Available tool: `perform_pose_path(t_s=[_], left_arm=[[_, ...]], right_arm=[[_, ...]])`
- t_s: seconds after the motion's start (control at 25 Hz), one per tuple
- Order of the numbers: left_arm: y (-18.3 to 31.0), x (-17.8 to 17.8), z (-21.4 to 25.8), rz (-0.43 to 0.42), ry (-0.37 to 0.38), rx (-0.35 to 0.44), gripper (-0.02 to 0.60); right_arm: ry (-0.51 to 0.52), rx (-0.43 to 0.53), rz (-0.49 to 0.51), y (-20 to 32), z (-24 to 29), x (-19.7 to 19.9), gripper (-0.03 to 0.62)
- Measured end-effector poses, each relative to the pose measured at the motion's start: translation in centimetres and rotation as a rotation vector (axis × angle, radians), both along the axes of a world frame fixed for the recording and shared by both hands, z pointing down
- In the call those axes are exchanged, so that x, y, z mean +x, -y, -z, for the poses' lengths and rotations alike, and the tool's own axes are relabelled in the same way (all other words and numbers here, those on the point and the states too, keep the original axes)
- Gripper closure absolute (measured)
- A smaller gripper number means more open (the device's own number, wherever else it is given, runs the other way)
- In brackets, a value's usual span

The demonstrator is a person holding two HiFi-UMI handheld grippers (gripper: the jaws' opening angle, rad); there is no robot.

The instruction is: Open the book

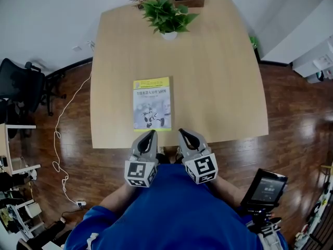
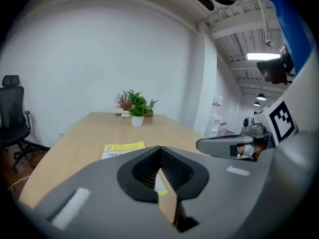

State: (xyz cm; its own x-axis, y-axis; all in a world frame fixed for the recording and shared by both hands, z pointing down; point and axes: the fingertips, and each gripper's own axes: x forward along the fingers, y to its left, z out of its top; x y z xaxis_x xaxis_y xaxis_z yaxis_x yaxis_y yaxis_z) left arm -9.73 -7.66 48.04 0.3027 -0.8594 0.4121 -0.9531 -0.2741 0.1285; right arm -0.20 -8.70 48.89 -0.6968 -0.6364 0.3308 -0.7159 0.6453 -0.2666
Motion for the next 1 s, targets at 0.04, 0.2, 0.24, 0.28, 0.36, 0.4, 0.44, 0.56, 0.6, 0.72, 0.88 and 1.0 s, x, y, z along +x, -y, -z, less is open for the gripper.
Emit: perform_pose_path(t_s=[0.04,0.2,0.24,0.28,0.36,0.4,0.44,0.56,0.6,0.72,0.88,1.0], left_arm=[[0.3,0.0,-0.5,-0.004,0.007,-0.013,0.574],[1.4,0.5,-2.5,-0.04,0.046,-0.049,0.574],[1.5,0.7,-3.0,-0.055,0.06,-0.056,0.574],[1.6,1.0,-3.5,-0.071,0.074,-0.064,0.574],[1.8,1.4,-4.5,-0.103,0.105,-0.083,0.574],[1.8,1.6,-5.0,-0.12,0.123,-0.094,0.574],[1.8,1.7,-5.6,-0.138,0.144,-0.105,0.574],[1.7,2.4,-7.7,-0.195,0.213,-0.142,0.574],[1.7,2.6,-8.4,-0.212,0.233,-0.156,0.574],[1.7,2.8,-10.5,-0.239,0.28,-0.212,0.515],[2.9,3.1,-12.1,-0.231,0.332,-0.271,0.448],[4.6,3.5,-13.1,-0.209,0.36,-0.307,0.407]], right_arm=[[-0.003,-0.006,0.0,0.3,-0.2,0.0,0.591],[-0.017,-0.025,-0.01,1.6,-1.4,0.2,0.591],[-0.019,-0.033,-0.015,1.8,-1.7,0.3,0.591],[-0.021,-0.04,-0.021,2.0,-2.0,0.4,0.591],[-0.025,-0.051,-0.03,2.4,-2.4,0.6,0.591],[-0.027,-0.056,-0.032,2.6,-2.6,0.6,0.591],[-0.029,-0.062,-0.034,2.7,-2.9,0.7,0.591],[-0.034,-0.084,-0.041,2.9,-3.7,1.1,0.591],[-0.035,-0.093,-0.044,3.0,-4.0,1.2,0.591],[-0.042,-0.119,-0.05,3.2,-5.0,1.7,0.591],[-0.045,-0.136,-0.056,3.6,-5.7,2.1,0.591],[-0.044,-0.151,-0.065,4.1,-6.2,2.4,0.591]])
